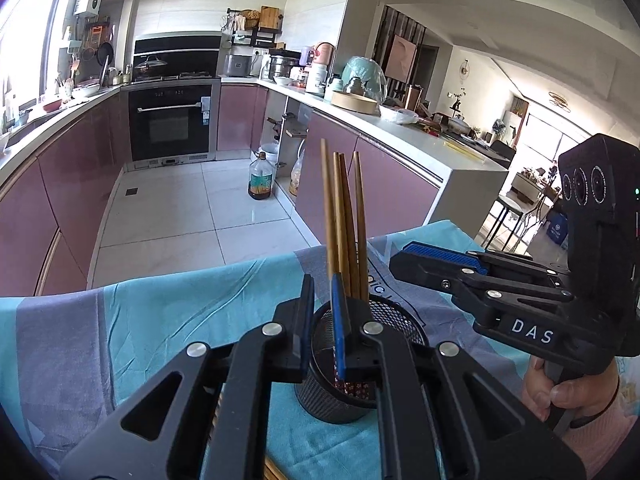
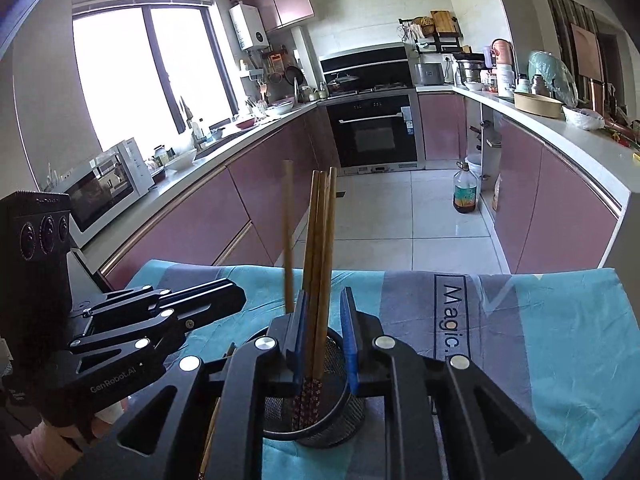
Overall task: Organize utensils
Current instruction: 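Lower the chopstick into the mesh cup and open the right gripper, then withdraw the right gripper back toward the chopstick row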
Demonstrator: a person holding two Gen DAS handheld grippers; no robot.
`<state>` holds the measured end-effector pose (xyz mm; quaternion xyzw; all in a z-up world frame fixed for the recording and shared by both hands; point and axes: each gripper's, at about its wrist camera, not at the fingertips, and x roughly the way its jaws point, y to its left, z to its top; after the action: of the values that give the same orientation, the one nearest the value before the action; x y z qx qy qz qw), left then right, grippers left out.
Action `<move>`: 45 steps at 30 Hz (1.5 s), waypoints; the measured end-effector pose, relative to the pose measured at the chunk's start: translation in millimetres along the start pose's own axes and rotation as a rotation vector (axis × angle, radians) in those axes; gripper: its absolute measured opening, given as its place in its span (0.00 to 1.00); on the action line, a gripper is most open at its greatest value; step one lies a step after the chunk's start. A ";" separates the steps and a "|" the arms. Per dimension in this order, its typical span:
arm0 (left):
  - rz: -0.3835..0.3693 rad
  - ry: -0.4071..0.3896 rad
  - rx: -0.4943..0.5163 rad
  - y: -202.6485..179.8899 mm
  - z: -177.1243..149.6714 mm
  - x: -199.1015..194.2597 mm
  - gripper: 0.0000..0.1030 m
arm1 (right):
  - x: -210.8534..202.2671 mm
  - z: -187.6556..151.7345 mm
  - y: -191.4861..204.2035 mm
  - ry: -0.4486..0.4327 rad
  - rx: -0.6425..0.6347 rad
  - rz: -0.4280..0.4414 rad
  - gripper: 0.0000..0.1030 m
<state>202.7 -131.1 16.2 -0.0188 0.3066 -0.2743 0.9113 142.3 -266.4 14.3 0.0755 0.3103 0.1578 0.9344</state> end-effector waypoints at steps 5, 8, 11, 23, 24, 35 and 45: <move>0.009 -0.020 -0.024 7.7 -8.0 -13.7 0.10 | -9.6 -3.1 5.7 -0.026 -0.016 0.013 0.21; 0.031 -0.046 -0.030 10.7 -12.4 -28.0 0.19 | -18.2 -6.8 13.1 -0.044 -0.035 0.029 0.25; 0.060 -0.083 -0.028 16.6 -19.1 -47.5 0.27 | -29.2 -12.5 22.3 -0.066 -0.060 0.059 0.30; 0.175 -0.021 -0.070 57.1 -82.2 -95.5 0.45 | -16.1 -71.3 67.6 0.077 -0.139 0.226 0.41; 0.185 0.000 -0.080 61.7 -90.0 -93.5 0.46 | -7.9 -80.5 69.6 0.108 -0.131 0.230 0.41; 0.196 0.150 -0.133 79.8 -152.7 -71.7 0.47 | 30.9 -123.6 83.8 0.254 -0.101 0.183 0.41; 0.179 0.229 -0.123 66.0 -166.6 -52.5 0.47 | 37.1 -132.4 93.7 0.275 -0.130 0.136 0.41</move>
<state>105.4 -26.0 -103.5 -0.0158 0.4254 -0.1729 0.8882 67.3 -160.1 -89.4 0.0134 0.4186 0.2492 0.8732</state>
